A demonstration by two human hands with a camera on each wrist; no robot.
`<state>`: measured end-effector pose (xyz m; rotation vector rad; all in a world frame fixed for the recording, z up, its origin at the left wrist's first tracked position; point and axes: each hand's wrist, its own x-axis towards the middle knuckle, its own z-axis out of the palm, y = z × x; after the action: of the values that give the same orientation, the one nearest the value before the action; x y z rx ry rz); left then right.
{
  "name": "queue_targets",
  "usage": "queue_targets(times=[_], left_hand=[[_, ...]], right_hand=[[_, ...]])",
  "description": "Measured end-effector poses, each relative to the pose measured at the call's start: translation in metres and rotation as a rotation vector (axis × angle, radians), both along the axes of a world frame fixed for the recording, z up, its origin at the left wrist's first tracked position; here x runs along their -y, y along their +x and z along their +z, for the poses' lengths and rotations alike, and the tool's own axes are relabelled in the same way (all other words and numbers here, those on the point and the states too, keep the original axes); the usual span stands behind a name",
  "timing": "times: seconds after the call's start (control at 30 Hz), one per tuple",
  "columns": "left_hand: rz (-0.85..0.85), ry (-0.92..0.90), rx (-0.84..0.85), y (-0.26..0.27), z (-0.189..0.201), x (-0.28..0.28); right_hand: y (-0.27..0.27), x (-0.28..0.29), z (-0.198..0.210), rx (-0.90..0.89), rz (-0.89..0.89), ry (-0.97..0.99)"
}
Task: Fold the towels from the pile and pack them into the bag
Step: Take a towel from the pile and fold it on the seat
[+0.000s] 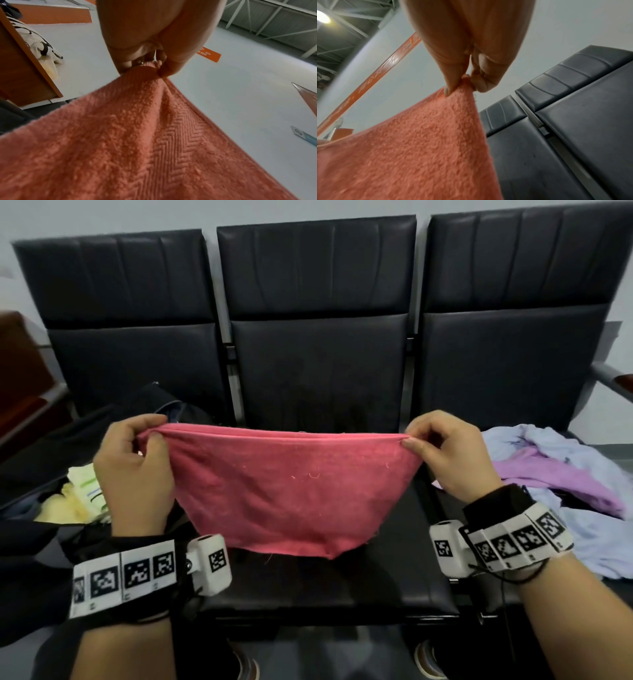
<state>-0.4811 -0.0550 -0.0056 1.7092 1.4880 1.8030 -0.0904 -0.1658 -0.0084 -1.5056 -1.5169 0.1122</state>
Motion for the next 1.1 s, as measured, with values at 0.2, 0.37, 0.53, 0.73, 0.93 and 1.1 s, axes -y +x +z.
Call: queue_targets(times=[0.2, 0.37, 0.53, 0.73, 0.93, 1.1], left_hand=[[0.019, 0.049, 0.026, 0.005, 0.008, 0.009], [-0.025, 0.029, 0.005, 0.009, 0.014, 0.019], [-0.056, 0.008, 0.081, 0.009, 0.014, 0.017], [-0.108, -0.177, -0.052, 0.038, 0.009, -0.031], [-0.133, 0.032, 0.070, 0.039, 0.051, -0.051], [-0.176, 0.076, 0.085, 0.029, 0.042, -0.031]], right_hand=[[0.002, 0.005, 0.007, 0.032, -0.060, 0.040], [0.000, 0.009, 0.009, 0.137, -0.145, 0.000], [0.003, 0.005, 0.022, 0.010, -0.176, 0.105], [0.004, -0.045, 0.027, -0.213, -0.184, -0.052], [0.011, -0.058, 0.065, -0.264, -0.089, 0.227], [0.008, -0.024, 0.054, -0.264, -0.066, 0.302]])
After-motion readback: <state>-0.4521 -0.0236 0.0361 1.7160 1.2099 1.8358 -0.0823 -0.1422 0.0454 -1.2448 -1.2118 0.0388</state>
